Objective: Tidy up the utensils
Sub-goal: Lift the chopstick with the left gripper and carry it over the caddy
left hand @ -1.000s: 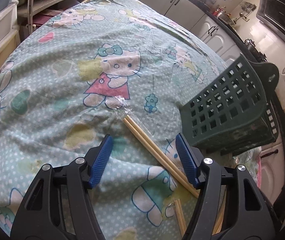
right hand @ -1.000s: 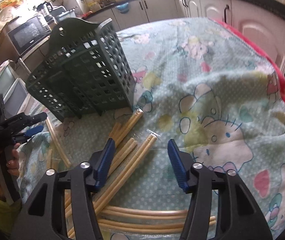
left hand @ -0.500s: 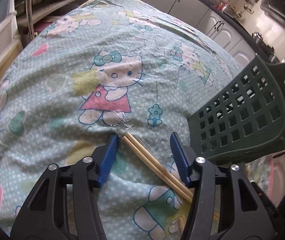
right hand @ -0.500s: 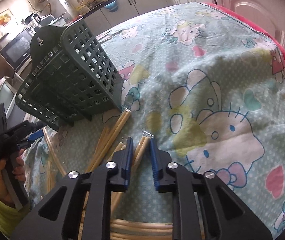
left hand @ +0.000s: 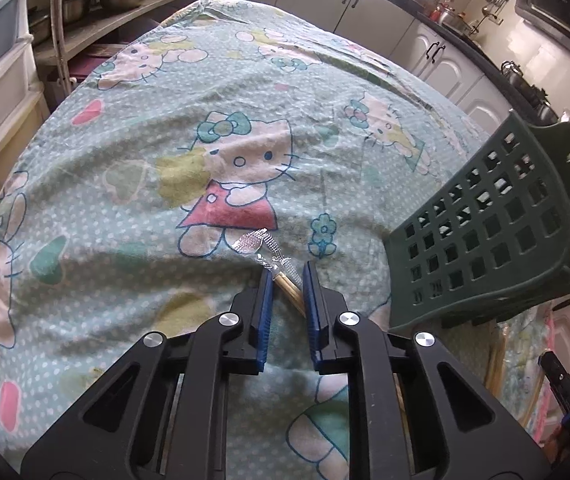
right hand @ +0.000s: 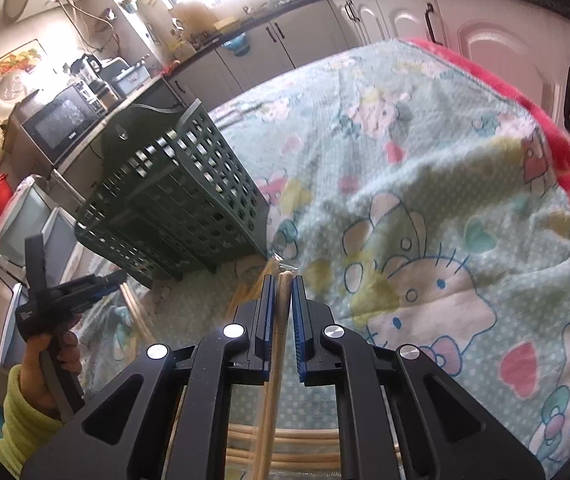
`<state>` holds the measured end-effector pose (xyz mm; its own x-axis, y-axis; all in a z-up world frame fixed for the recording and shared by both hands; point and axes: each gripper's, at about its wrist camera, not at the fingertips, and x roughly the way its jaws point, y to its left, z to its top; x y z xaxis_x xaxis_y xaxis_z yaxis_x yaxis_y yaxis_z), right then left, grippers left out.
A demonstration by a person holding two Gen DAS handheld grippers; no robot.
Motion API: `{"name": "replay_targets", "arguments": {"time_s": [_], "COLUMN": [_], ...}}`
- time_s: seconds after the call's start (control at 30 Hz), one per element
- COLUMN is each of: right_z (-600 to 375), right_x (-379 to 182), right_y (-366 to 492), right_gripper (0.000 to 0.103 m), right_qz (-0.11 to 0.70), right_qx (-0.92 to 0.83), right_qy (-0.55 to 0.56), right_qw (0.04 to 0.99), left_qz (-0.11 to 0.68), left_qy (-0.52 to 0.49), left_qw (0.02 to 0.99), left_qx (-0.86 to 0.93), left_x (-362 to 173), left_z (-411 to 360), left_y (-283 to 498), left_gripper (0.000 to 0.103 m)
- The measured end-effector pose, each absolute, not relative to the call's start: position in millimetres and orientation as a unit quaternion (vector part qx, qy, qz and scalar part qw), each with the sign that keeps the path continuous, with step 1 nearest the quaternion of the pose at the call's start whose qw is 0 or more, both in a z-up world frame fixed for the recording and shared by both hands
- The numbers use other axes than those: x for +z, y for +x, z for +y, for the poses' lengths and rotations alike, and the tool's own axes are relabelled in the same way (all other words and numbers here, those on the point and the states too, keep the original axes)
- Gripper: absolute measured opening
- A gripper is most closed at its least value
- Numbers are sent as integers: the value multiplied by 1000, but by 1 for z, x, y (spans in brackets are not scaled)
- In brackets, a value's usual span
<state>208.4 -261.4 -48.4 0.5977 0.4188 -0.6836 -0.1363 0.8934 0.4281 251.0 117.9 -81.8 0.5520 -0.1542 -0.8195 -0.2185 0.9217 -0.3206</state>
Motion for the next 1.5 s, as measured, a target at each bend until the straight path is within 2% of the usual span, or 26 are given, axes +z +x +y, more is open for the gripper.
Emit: {"name": "replay_targets", "arguments": {"time_s": [0.23, 0.73, 1.5], "right_z": [-258, -232, -223], "right_x": [-25, 33, 124], "right_y": [199, 178, 176], "right_gripper": [8, 6, 6], "right_qz": [390, 319, 170], "right_qx": [182, 262, 294], "right_qy": [164, 134, 117], "right_qw": [888, 901, 933], "left_qz": [431, 311, 227], "left_qy": [-223, -190, -140], "left_qw": [875, 929, 951], "left_qx": [-1, -66, -157], "left_x": [-55, 54, 145], "left_z": [125, 96, 43], "left_y": [230, 167, 153], "left_gripper": [7, 3, 2]}}
